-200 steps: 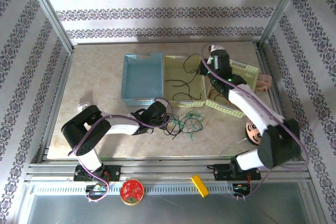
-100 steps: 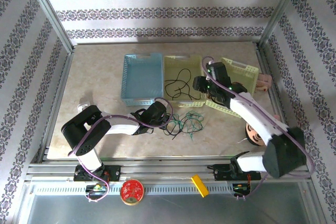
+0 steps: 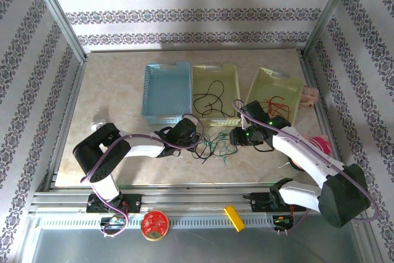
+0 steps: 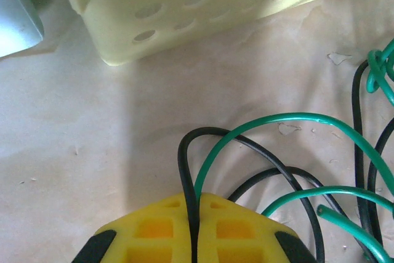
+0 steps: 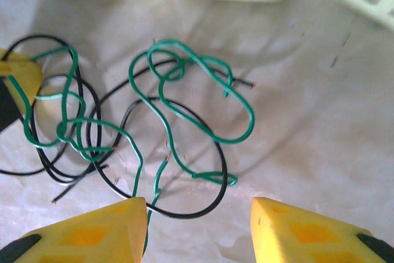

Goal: Untangle the cables

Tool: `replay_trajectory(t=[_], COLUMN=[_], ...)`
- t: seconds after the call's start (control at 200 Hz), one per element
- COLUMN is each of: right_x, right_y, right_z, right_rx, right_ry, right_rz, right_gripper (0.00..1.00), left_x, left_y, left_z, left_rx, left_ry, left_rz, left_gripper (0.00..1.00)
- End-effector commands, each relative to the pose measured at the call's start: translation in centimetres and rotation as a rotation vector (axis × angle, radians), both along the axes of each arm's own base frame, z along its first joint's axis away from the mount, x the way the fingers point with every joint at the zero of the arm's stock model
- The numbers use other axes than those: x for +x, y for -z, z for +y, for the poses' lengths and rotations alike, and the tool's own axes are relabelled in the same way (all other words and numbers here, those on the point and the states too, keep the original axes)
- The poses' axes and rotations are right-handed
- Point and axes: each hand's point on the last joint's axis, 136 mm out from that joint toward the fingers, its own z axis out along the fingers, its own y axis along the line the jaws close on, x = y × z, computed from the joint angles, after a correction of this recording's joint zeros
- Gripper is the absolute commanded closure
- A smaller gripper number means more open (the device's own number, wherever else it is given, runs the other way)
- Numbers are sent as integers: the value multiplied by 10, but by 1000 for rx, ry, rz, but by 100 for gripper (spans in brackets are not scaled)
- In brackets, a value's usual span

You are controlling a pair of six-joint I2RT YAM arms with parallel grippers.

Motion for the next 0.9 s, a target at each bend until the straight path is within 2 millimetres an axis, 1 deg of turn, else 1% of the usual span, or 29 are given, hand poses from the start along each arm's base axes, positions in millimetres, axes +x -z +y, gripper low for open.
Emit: replay_trajectory(t=[0.0, 0.1, 0.27, 0.555, 0.66, 0.725, 0.809, 0.844, 0.894], right_x=[-26, -25, -18, -18, -19, -21, -21, -20, -16], right_y=[24, 33, 41, 55, 61, 64, 66, 66, 61], right_z=[1, 4, -1, -5, -5, -6, -9, -13, -19], right_rx=[5, 5, -49, -88, -102, -115, -139, -157, -179], right_ry=[-22, -28, -38, -45, -49, -53, -45, -34, -15], right_rz=[131, 156, 148, 177, 193, 204, 200, 190, 155], right_gripper=[54, 55, 55, 57, 59, 66, 86, 92, 96], left_x=[-19, -20, -20, -18, -16, -15, -14, -14, -14], left_y=[29, 31, 30, 30, 29, 29, 28, 28, 28], left_z=[9, 9, 9, 6, 4, 2, 1, 0, 1], left_rx=[104, 103, 104, 103, 102, 101, 100, 101, 102], left_ry=[43, 41, 40, 44, 49, 52, 54, 54, 54], left_rz=[73, 82, 80, 80, 73, 74, 74, 72, 71], left_gripper=[100, 100, 100, 100, 100, 100, 100, 100, 100])
